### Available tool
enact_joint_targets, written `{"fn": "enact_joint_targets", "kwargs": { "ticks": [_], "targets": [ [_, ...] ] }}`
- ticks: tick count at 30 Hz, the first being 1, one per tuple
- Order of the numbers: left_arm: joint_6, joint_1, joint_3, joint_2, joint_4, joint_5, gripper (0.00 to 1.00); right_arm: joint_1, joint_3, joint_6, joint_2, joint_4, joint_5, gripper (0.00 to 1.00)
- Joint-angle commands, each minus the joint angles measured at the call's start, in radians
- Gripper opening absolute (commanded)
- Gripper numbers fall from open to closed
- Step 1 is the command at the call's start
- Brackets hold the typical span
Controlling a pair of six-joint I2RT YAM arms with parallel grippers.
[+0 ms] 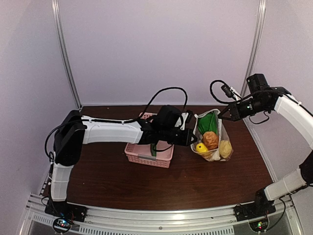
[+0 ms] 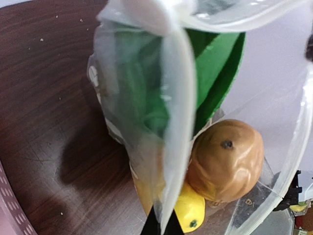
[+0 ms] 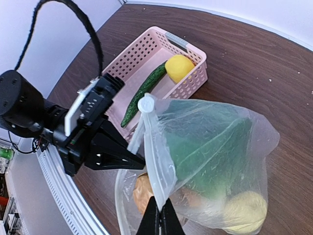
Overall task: Place the food in the zip-top bag and seal the zipper
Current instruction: Adjust the zipper food storage bag at the center of the board, then pick up the fake vegetable from the bin.
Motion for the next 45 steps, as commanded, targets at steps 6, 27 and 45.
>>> {"fn": "enact_joint_targets", "kwargs": {
  "ticks": [6,27,45],
  "targets": [
    [0.186,-0.032,0.236,-0.083,-0.141,-0.121,0.0,-0.059,0.081,-0.029,0.013,-0.011,0.392,0.0],
    [0.161,-0.002,0.455,0.176,-0.113,-0.22,0.0,-0.041,0.099,-0.127,-0.023,-0.09,0.25,0.0],
    [0.105,0.182,0.124,0.002,-0.404,-0.314,0.66,-0.035,-0.022,-0.086,-0.035,0.07,0.255,0.0]
  ]
}}
